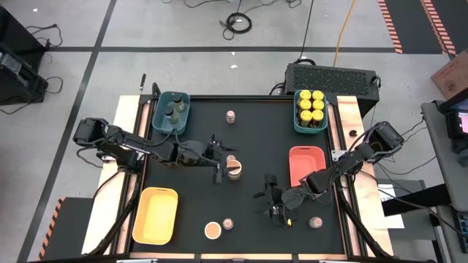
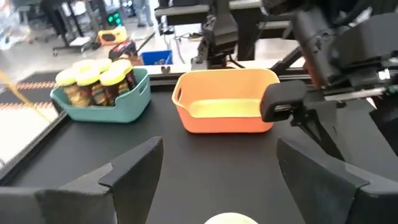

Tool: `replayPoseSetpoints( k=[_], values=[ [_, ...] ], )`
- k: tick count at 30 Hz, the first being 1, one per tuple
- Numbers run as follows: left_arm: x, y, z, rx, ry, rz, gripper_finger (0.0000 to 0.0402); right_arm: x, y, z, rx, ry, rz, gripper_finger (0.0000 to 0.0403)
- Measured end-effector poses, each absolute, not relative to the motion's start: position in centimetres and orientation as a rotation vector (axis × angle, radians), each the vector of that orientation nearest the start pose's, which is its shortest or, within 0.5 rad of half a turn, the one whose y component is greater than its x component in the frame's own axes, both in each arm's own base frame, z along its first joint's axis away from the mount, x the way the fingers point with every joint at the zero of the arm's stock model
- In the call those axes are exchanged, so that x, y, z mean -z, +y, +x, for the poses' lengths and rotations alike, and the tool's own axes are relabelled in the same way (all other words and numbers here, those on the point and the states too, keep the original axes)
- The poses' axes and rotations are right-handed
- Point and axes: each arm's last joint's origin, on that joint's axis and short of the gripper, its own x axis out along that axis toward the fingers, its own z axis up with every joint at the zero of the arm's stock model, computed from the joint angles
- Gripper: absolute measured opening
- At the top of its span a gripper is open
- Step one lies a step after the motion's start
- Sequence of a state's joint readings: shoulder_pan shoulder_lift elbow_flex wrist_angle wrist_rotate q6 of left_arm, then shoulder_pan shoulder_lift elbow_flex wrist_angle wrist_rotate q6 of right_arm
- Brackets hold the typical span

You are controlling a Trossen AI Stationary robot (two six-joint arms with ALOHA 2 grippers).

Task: Sort spices by type
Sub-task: Put the gold spice bottle into the yellow bin

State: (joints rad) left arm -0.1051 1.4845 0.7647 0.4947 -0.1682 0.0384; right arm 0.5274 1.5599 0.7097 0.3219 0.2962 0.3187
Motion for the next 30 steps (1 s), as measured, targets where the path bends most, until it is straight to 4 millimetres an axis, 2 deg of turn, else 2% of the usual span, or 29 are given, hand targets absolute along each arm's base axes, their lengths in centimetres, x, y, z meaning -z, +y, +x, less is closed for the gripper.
replayPoseSetpoints(
  k=[9, 15, 19, 24, 30],
  values=[
    [-22.7, -2.5, 31.3, -0.101, 0.236, 0.009, 0.0319, -17.5, 14.5, 27.0, -0.121, 0.505, 0.1, 0.026],
    [-22.7, -1.3, 31.4, -0.164, 0.23, -0.114, 0.0371, -17.5, 14.5, 27.0, -0.119, 0.506, 0.099, 0.026],
    [-22.7, -1.2, 31.4, -0.172, 0.227, -0.101, 0.0397, -17.5, 14.5, 27.0, -0.119, 0.507, 0.098, 0.026],
    [-22.6, -1.2, 31.4, -0.164, 0.243, -0.074, 0.0398, -17.5, 14.5, 27.0, -0.119, 0.507, 0.098, 0.026],
    [-21.7, -1.2, 31.1, -0.15, 0.348, -0.018, 0.0398, -17.5, 14.5, 27.0, -0.12, 0.511, 0.096, 0.026]
  ],
)
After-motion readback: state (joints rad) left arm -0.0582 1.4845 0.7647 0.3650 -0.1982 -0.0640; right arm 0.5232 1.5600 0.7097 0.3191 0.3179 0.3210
